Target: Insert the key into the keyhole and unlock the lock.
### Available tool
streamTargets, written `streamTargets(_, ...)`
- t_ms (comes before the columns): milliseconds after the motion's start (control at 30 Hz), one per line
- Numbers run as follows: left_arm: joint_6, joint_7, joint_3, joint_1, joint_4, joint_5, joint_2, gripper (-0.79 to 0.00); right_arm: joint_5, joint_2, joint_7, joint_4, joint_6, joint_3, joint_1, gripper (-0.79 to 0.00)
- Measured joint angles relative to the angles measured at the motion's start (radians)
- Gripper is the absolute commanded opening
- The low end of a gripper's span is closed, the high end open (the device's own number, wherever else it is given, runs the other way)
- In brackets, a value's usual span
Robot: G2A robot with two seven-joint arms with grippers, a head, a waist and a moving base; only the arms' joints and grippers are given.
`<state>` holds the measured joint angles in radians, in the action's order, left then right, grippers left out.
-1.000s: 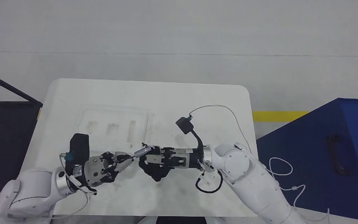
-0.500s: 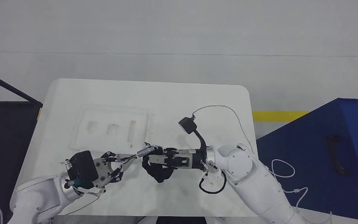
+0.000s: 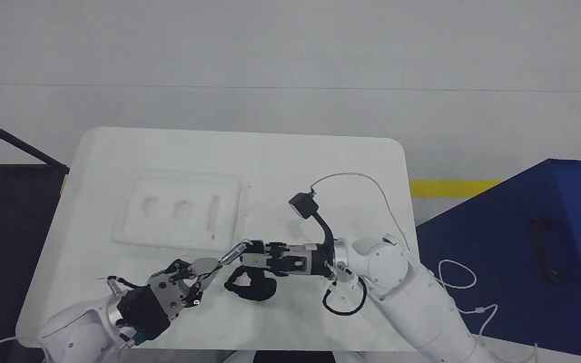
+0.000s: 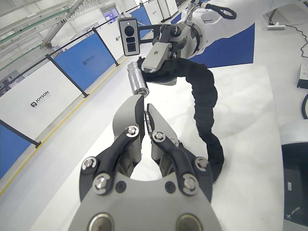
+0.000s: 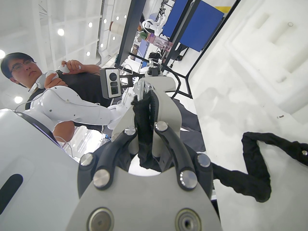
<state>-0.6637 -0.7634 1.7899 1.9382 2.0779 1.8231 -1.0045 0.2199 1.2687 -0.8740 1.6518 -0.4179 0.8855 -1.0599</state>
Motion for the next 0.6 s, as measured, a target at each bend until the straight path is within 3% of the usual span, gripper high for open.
streamTargets(133, -0.031, 0.025, 0.003, -0.003, -0.010, -0.069, 0.001, 0.000, 0.001, 0.002, 0.000, -0.012, 0.001, -0.006, 0.004, -0.785)
streamTargets(267, -0.164, 0.079, 0.034, -0.007, -0.038, -0.232, 0.004, 0.000, 0.012, 0.001, 0.008, -0.023, -0.005, 0.004, 0.005, -0.785)
streamTargets(400, -0.349, 0.224, 0.075, -0.004, -0.114, -0.579, 0.022, 0.000, 0.024, -0.003, 0.002, -0.021, -0.010, 0.024, -0.004, -0.785)
streamTargets(500, -0.350, 0.375, 0.070, -0.003, -0.134, -0.845, 0.055, 0.000, 0.030, -0.007, -0.003, -0.021, -0.011, 0.037, -0.012, -0.785)
streamTargets(600, -0.348, 0.580, 0.038, -0.003, -0.160, -1.224, 0.105, 0.000, 0.045, -0.010, -0.012, -0.033, -0.011, 0.051, -0.017, -0.785)
